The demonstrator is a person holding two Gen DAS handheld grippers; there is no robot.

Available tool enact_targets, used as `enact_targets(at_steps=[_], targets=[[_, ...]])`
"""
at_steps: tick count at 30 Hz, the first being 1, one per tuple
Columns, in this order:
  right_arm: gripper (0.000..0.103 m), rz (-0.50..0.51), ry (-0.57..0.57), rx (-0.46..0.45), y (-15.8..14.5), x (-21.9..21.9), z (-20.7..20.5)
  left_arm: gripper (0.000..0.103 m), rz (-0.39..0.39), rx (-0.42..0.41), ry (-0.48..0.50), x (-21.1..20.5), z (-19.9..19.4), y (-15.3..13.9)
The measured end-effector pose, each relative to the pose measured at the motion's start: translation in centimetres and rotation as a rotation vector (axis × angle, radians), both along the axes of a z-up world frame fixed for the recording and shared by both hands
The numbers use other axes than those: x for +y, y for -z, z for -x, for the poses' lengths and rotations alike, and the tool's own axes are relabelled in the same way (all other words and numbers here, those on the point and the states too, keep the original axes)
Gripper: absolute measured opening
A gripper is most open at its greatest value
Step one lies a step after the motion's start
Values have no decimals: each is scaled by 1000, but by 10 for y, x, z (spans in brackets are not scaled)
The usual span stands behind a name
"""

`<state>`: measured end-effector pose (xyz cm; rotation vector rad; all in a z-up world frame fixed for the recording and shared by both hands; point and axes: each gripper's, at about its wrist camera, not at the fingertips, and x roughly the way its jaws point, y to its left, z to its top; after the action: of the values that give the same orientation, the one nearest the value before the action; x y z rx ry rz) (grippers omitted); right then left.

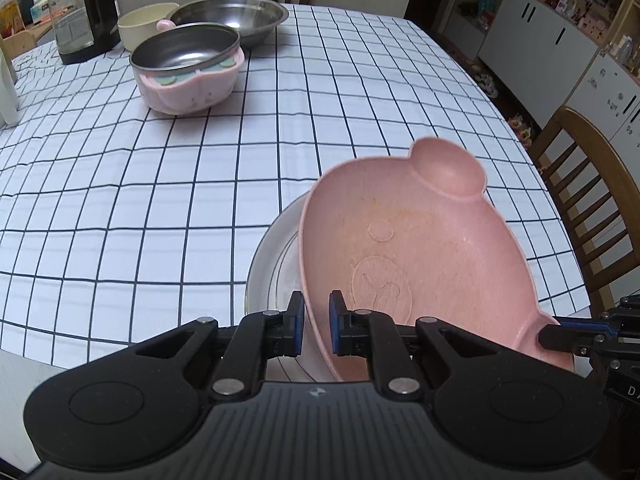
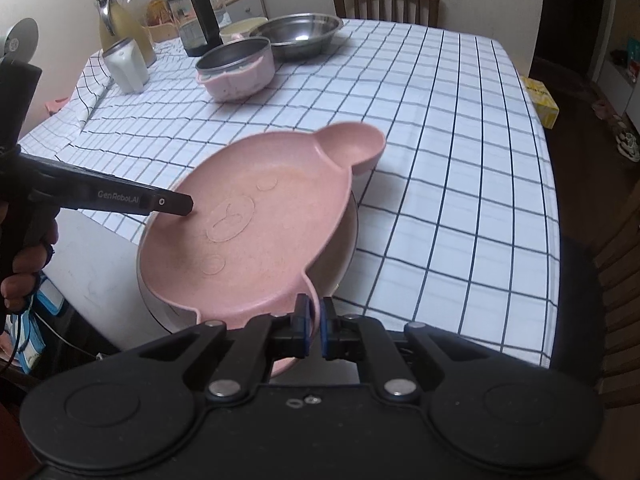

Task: Organize plates and bowls
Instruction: 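Lift the pink bear plate and carry it over the white plates, then lower the pink bear plate onto the stacked white plates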

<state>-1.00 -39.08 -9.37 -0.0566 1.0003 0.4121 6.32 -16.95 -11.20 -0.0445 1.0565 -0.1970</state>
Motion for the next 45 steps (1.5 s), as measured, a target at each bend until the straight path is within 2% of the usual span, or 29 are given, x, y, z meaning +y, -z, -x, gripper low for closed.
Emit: enact_targets(at_steps=[9,13,20,36,42,45], targets=[[7,-5,32,10,4,-6,0,12,0,22,39,-4,1,7],[17,-2,55,32,6,-4,-2,12,4,32,49,-4,-1,7],[25,7,91,21,0,-5,-2,12,3,30,77,-1,0,5],[45,-50,140,-77,-35,23,7,13,22,-78,188,12,11,-34],[53,-89,171,-128,-51,40,10,17,42,-116,220,24,13,-50],[62,-111,188,-155,-59,50,11,19,48,-136,228,33,13,-58]])
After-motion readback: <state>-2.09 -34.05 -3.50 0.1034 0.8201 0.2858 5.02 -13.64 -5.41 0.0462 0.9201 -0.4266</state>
